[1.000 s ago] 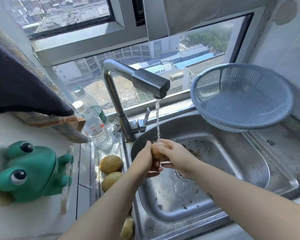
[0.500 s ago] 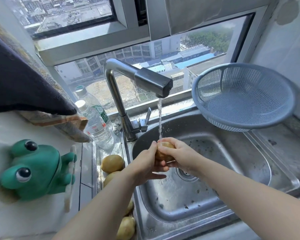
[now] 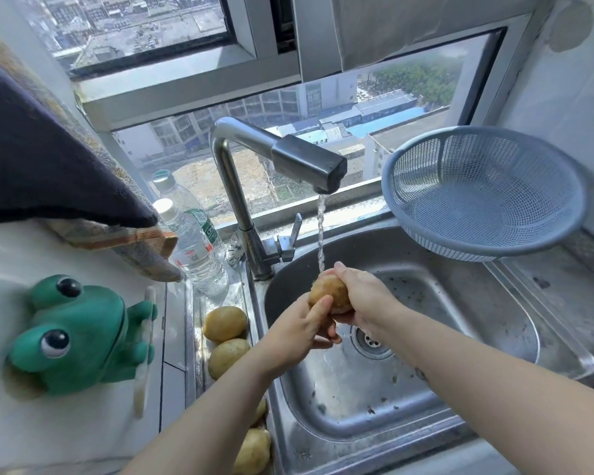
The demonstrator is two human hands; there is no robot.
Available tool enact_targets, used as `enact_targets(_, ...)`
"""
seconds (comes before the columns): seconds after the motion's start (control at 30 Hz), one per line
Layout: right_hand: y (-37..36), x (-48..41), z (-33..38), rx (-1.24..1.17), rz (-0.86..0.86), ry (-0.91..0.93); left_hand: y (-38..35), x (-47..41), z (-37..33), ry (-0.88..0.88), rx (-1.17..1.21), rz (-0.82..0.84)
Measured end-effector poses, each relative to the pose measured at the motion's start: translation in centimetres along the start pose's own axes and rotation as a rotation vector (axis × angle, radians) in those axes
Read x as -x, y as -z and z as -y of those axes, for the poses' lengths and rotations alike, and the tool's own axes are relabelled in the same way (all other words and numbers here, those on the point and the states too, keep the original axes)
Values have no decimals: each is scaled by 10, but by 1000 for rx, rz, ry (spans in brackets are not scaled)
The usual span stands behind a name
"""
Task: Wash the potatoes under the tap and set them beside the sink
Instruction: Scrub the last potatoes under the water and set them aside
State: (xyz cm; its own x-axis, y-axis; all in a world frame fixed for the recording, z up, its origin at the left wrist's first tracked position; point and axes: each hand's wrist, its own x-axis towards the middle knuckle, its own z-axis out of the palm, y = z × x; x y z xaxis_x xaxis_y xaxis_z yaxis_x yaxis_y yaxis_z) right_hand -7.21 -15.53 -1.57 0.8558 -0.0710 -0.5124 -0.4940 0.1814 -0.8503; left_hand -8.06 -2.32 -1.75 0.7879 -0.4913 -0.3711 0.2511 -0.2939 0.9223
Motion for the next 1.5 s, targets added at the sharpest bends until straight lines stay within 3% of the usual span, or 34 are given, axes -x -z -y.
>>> enact_targets(0.23,-2,7,-6,-178,-47,-100,7,-10,0,-16,-109,-31)
enact_targets(0.37,-3,7,-7,-133,-65,-88,8,-13,2,-36,-195,-82)
enact_targets(0.53,-2,12,-7,-258,-32,-180,8,-23,4,-154,-355,-196)
enact_targets(0.67,-1,20,-8,-479,91,-229,-4,-18,-1,-96,20,-189)
enact_targets(0.8,-5,25,-6,-515,158,-177,-21,-23,-5,-124,271,-405)
enact_targets(0.93,-11,25,-10,-489,162,-135,-25,-33,-8,22,504,-588)
enact_targets(1.07,-8,25,-11,-528,186,-161,-23,-31,-13,180,698,-538)
enact_targets(1.2,-6,24,-9,-555,203,-169,-22,-25,-15,179,770,-473)
enact_targets(1.27,-7,22,-10,-559,205,-171,-22,-22,-11,112,716,-433)
enact_targets(1.4,-10,20,-11,-483,194,-148,-22,-10,1,-49,389,-266)
enact_targets(1.5,-15,21,-13,-419,178,-51,-23,-12,1,-54,450,-367)
